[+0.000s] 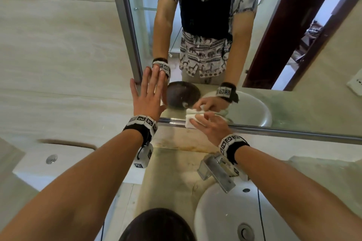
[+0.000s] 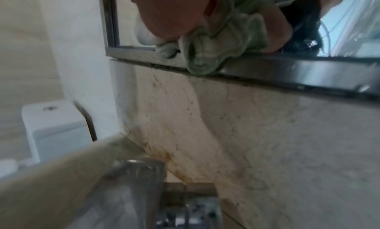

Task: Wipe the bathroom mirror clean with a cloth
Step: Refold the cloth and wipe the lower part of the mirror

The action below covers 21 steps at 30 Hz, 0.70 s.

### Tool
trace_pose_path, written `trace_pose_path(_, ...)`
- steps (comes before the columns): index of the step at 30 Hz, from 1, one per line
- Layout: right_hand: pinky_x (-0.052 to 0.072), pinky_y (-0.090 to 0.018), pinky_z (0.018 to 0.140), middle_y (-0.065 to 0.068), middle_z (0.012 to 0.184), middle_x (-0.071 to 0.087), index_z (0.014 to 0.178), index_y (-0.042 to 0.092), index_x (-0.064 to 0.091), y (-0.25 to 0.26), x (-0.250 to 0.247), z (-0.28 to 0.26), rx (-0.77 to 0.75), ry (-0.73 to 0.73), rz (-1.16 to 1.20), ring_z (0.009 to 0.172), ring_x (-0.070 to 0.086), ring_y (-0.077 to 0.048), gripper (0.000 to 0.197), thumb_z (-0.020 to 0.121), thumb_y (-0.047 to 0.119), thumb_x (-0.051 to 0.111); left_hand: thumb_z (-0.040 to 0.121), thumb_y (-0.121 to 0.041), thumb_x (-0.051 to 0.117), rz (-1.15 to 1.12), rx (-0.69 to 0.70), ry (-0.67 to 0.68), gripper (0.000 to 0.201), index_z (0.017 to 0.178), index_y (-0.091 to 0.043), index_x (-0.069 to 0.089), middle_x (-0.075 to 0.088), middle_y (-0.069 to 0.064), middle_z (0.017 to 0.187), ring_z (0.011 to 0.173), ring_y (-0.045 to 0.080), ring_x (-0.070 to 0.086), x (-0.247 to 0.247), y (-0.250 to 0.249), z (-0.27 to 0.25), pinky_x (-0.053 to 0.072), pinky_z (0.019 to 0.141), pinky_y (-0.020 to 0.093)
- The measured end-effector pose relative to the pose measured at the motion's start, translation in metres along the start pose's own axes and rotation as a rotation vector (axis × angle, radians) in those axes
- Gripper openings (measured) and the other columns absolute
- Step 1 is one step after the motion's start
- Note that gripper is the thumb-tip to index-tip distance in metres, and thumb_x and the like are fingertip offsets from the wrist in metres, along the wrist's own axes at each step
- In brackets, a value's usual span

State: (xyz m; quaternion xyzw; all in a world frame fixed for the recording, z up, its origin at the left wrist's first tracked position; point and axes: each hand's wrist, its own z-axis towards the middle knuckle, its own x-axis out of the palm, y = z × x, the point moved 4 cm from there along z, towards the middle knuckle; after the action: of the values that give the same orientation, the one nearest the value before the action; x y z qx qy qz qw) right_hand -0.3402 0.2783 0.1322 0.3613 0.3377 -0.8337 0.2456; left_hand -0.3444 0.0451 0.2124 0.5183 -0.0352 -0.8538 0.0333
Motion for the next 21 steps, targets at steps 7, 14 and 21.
trace_pose_path(7, 0.053, -0.043, 0.078, -0.011, 0.121, 0.057, 0.128, 0.019, 0.053, -0.026, -0.029, -0.006, 0.271, -0.036, 0.107, 0.102, 0.049, -0.032, 0.061, 0.071, 0.000, 0.069, 0.072, -0.055, 0.078, -0.083, -0.019, -0.006, 0.135, 0.152, -0.020, -0.025, -0.032, 0.002, 0.159, 0.145, 0.027, -0.030, -0.003, -0.004, 0.000, 0.008, 0.116, 0.067)
trace_pose_path(14, 0.050, -0.039, 0.078, -0.016, 0.129, 0.046, 0.132, 0.012, 0.046, -0.052, -0.082, 0.004, 0.828, -0.286, 0.245, 0.113, 0.043, -0.035, 0.044, 0.096, 0.034, 0.038, 0.073, -0.055, 0.078, -0.100, -0.056, 0.024, 0.137, 0.150, -0.020, -0.029, -0.042, 0.000, 0.153, 0.142, 0.025, -0.038, -0.007, -0.007, -0.001, 0.009, 0.117, 0.066)
trace_pose_path(21, 0.048, -0.033, 0.085, -0.007, 0.125, 0.046, 0.132, 0.019, 0.045, -0.032, -0.075, 0.049, 0.622, -0.379, 0.127, 0.103, 0.049, -0.029, 0.047, 0.089, 0.016, 0.064, 0.073, -0.055, 0.078, -0.074, -0.052, 0.009, 0.131, 0.154, -0.019, -0.018, -0.035, 0.002, 0.157, 0.144, 0.026, -0.033, 0.001, -0.004, 0.000, 0.012, 0.117, 0.065)
